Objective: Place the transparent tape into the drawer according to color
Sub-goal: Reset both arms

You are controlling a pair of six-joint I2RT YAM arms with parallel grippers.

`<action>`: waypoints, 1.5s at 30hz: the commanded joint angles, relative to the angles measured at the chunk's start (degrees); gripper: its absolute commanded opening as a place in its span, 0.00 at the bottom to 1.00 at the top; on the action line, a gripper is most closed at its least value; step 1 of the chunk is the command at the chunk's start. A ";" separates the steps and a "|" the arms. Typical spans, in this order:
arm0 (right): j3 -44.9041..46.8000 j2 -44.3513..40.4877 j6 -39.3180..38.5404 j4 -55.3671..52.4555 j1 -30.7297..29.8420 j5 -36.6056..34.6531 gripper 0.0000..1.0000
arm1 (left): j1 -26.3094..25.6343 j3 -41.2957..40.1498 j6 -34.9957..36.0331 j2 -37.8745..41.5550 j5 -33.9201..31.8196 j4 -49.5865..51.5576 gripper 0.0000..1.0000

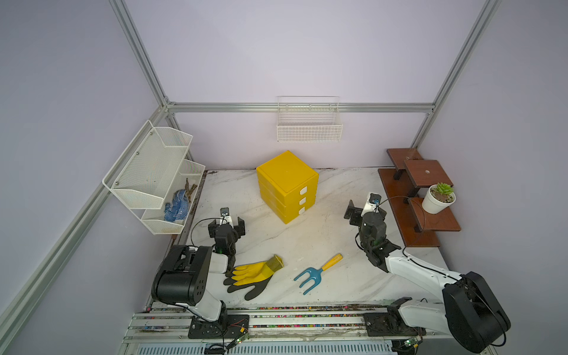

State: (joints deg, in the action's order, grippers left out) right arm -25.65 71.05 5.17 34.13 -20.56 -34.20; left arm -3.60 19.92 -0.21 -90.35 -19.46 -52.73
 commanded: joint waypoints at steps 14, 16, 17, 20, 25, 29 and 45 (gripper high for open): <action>12.81 14.97 -4.17 38.23 12.38 10.44 1.00 | 0.49 1.26 0.21 0.70 0.66 -2.31 1.00; 11.98 18.57 -4.96 39.60 12.36 12.17 1.00 | 0.47 1.25 0.22 0.70 0.67 -2.29 1.00; 11.65 20.17 -5.16 40.41 12.38 12.48 1.00 | 0.50 1.25 0.22 0.68 0.67 -2.29 1.00; 10.49 19.32 -5.15 36.65 12.38 12.96 1.00 | 0.52 1.26 0.21 0.69 0.68 -2.29 1.00; 10.90 20.18 -5.69 38.81 12.38 14.14 1.00 | 0.54 1.26 0.21 0.70 0.70 -2.30 1.00; 8.93 19.74 -4.21 34.03 14.08 16.94 1.00 | 0.61 1.27 0.23 0.70 0.74 -2.29 1.00; 8.86 19.23 -3.67 33.11 15.26 19.23 1.00 | 0.67 1.31 0.22 0.70 0.92 -2.25 1.00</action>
State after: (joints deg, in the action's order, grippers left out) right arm -16.49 90.98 1.19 67.64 -5.50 -15.49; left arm -3.38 19.92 -0.21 -90.37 -19.25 -52.73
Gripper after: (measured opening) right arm 0.996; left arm 0.999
